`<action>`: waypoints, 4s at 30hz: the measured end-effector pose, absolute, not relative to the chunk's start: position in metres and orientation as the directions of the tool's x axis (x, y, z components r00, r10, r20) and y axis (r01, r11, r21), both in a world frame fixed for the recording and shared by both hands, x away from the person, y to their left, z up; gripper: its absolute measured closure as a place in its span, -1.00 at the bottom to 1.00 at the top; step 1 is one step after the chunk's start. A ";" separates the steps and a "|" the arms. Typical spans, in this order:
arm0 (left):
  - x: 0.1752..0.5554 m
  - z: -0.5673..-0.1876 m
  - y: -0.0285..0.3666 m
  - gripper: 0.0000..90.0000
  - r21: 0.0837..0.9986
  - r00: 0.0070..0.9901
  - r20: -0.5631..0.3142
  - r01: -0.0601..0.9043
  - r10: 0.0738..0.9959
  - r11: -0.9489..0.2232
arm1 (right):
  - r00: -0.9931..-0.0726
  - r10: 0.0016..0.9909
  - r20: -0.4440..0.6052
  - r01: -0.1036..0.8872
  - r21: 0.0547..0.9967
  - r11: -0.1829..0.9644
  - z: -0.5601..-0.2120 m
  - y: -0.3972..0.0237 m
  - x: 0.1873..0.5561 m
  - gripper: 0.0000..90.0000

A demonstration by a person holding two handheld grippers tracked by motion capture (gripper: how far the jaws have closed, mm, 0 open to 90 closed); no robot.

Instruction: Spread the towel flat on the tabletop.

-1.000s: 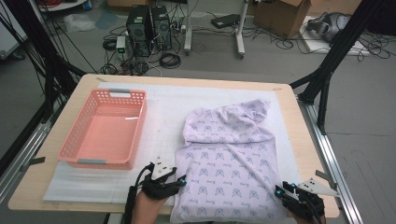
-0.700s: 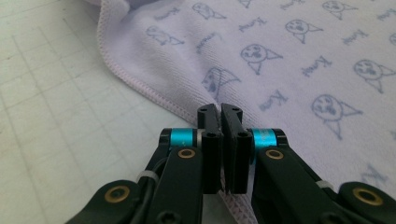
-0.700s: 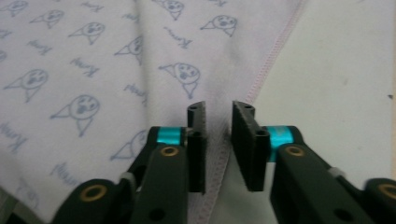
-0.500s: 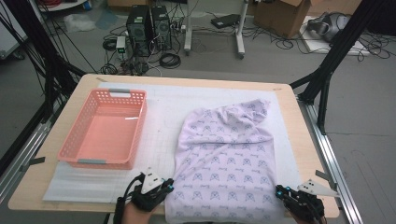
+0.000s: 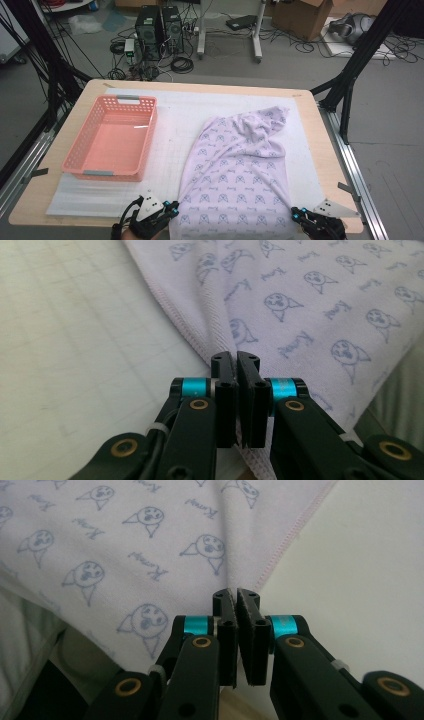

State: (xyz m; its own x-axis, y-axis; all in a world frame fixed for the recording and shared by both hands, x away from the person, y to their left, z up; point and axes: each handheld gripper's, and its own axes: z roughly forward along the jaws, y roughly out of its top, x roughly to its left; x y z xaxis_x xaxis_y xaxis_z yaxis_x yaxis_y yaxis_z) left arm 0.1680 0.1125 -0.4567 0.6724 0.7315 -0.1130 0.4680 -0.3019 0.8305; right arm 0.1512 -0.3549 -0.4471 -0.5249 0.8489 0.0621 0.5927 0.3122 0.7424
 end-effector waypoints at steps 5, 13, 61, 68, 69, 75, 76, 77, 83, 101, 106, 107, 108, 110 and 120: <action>0.164 -0.458 0.102 0.83 0.828 0.704 -0.126 0.462 0.698 -0.317 | -0.505 0.862 0.047 0.602 0.735 0.313 -0.446 -0.372 0.133 0.93; 0.184 -0.450 0.107 0.12 0.860 0.668 -0.150 0.452 0.729 -0.237 | -0.503 0.863 0.041 0.604 0.731 0.317 -0.445 -0.384 0.116 0.82; 0.324 -0.444 0.065 0.94 0.778 0.626 -0.022 0.501 0.780 -0.380 | -0.502 0.863 0.051 0.596 0.743 0.303 -0.445 -0.365 0.284 0.92; 0.291 -0.450 0.088 0.94 0.800 0.638 -0.144 0.525 0.757 -0.290 | -0.515 0.856 0.046 0.590 0.743 0.315 -0.442 -0.378 0.249 0.91; 0.285 -0.449 0.090 0.94 0.802 0.645 -0.146 0.521 0.750 -0.292 | -0.518 0.854 0.049 0.590 0.743 0.315 -0.442 -0.379 0.245 0.91; 0.256 -0.448 0.094 0.94 0.811 0.685 -0.157 0.501 0.712 -0.303 | -0.530 0.847 0.045 0.585 0.743 0.326 -0.438 -0.384 0.221 0.91; 0.252 -0.448 0.094 0.94 0.810 0.692 -0.158 0.499 0.704 -0.309 | -0.535 0.844 0.042 0.579 0.746 0.329 -0.437 -0.384 0.217 0.92; 0.248 -0.447 0.094 0.94 0.809 0.701 -0.160 0.496 0.695 -0.314 | -0.540 0.841 0.040 0.575 0.747 0.334 -0.436 -0.385 0.213 0.92; 0.260 -0.443 0.086 0.27 0.808 0.713 -0.206 0.510 0.670 -0.294 | -0.563 0.825 0.046 0.551 0.765 0.334 -0.429 -0.384 0.208 0.47; 0.382 -0.426 0.054 -0.02 0.841 0.648 -0.190 0.495 0.738 -0.218 | -0.554 0.829 0.083 0.516 0.816 0.263 -0.432 -0.352 0.280 0.20; 0.408 -0.430 0.040 0.01 0.837 0.629 -0.176 0.501 0.757 -0.221 | -0.540 0.836 0.101 0.523 0.818 0.240 -0.432 -0.359 0.279 0.21; 0.412 -0.432 0.036 0.03 0.828 0.627 -0.164 0.507 0.762 -0.239 | -0.536 0.838 0.107 0.525 0.819 0.231 -0.432 -0.361 0.278 0.21; 0.416 -0.435 0.032 0.03 0.823 0.626 -0.158 0.511 0.764 -0.248 | -0.530 0.840 0.114 0.527 0.821 0.220 -0.431 -0.363 0.278 0.21; 0.423 -0.437 0.026 0.03 0.817 0.623 -0.170 0.522 0.763 -0.244 | -0.525 0.843 0.120 0.529 0.822 0.213 -0.431 -0.365 0.277 0.21; 0.428 -0.449 -0.008 -0.05 0.791 0.703 -0.156 0.509 0.694 -0.338 | -0.540 0.833 0.118 0.528 0.818 0.227 -0.433 -0.365 0.276 0.23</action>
